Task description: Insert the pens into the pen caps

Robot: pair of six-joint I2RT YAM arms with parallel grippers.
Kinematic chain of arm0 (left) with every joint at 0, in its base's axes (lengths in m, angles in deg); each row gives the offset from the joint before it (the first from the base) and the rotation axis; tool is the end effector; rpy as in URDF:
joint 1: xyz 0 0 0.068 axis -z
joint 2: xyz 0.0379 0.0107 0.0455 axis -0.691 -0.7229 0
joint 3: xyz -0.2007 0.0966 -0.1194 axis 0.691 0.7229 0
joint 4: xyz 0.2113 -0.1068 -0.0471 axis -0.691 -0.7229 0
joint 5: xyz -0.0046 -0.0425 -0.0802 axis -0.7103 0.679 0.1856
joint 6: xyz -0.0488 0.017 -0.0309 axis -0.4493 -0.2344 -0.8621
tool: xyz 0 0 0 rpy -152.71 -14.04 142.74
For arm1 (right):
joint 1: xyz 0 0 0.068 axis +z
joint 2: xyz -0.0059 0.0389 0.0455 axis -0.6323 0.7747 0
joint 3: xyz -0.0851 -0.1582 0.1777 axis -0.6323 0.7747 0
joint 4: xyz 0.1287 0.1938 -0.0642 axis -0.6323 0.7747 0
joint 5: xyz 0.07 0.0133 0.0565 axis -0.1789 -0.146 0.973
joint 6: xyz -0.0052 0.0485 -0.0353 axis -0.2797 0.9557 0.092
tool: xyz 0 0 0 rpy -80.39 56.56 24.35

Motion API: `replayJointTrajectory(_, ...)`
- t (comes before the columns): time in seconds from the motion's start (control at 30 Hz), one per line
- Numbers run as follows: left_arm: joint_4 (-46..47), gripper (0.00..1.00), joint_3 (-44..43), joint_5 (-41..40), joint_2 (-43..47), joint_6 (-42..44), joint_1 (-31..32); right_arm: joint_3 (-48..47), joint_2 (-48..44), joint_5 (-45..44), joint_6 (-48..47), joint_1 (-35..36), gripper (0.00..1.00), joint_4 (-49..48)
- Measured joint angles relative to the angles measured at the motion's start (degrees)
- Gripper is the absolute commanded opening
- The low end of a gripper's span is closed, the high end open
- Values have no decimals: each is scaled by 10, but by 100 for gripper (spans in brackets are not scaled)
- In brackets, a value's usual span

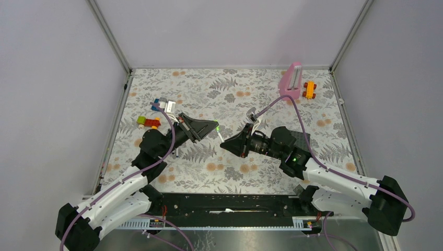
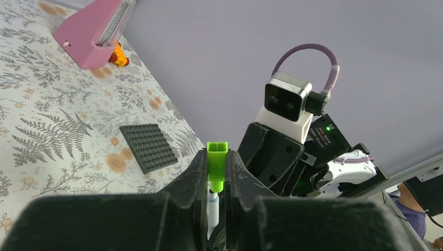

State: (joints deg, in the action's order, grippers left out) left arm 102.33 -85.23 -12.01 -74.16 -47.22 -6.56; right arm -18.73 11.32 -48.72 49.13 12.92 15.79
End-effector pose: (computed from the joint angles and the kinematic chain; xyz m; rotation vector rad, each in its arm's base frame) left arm 0.1457 -0.1265 0.3076 0.0476 1.5357 -1.5082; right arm 0.1347 0.1953 0.2954 -0.6059 1.5309 1.3375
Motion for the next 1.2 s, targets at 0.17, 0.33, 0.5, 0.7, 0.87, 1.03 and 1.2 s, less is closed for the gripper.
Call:
replayJointTrajectory(0.17,-1,0,0,-3,0,5,2,0,0,-1,0,0,0,1)
replayJointTrajectory(0.33,-2,0,0,-4,0,6,3,0,0,-2,0,0,0,2)
replayJointTrajectory(0.5,-7,0,0,-8,0,11,3,0,0,-2,0,0,0,2)
replayJointTrajectory(0.7,-14,0,0,-10,0,15,4,0,-2,-4,0,0,0,2)
replayJointTrajectory(0.87,-13,0,0,-11,0,15,6,0,-5,-6,0,0,0,7)
replayJointTrajectory(1.03,-14,0,0,-11,1,15,7,0,-5,-7,0,0,0,8)
replayJointTrajectory(1.2,-12,0,0,-13,1,14,7,0,-5,-8,5,0,0,4)
